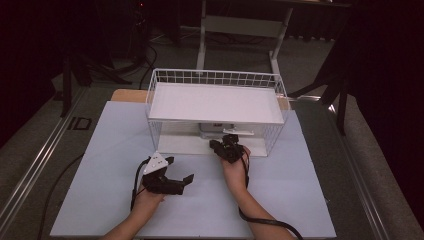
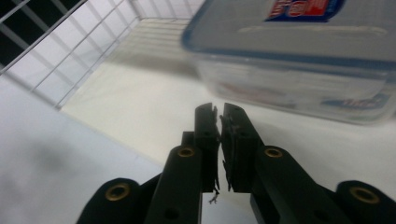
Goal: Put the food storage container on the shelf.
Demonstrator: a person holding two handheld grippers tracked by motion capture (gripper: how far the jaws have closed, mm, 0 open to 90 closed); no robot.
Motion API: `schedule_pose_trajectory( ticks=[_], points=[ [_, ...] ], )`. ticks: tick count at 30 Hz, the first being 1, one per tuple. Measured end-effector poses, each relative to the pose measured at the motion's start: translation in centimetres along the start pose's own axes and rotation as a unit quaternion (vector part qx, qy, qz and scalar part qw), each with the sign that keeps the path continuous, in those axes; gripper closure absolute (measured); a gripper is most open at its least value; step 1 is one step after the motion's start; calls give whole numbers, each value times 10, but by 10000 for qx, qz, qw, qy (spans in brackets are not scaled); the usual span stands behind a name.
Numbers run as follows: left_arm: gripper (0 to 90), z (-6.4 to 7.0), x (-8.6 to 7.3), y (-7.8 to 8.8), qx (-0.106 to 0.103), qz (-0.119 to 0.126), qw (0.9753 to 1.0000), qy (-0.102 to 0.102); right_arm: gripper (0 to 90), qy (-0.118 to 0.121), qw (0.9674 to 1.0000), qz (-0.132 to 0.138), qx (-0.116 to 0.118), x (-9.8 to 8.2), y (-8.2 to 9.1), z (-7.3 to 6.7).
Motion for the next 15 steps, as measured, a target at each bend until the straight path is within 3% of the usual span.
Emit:
schedule_pose_trajectory(
  ticks=[3,7,11,13,15],
  points=[
    [19,1,3,1,-45,8,10000,-64,769,71,10000,3,20,-4,9,-6],
    [19,5,12,5,-424,183,9989,-25,597,280,9995,164,-25,-7,23,-9],
    [19,10,19,7,-406,206,9986,-268,431,325,9990,299,6,-9,33,-13],
    [19,12,21,8,-440,155,9983,-361,298,302,9987,405,66,-9,40,-15],
    [19,13,22,8,-491,167,9978,-402,269,366,9983,431,163,-9,45,-18]
  ],
)
Point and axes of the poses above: each handheld gripper's, and its own axes: y roughly backward along the jaws, x roughly out of its top, z roughly to its right, the point moved 6 cm from there along -y, roughly forward along the jaws, and after that the axes turned 4 degrees about -z, right-handed, at the moved point
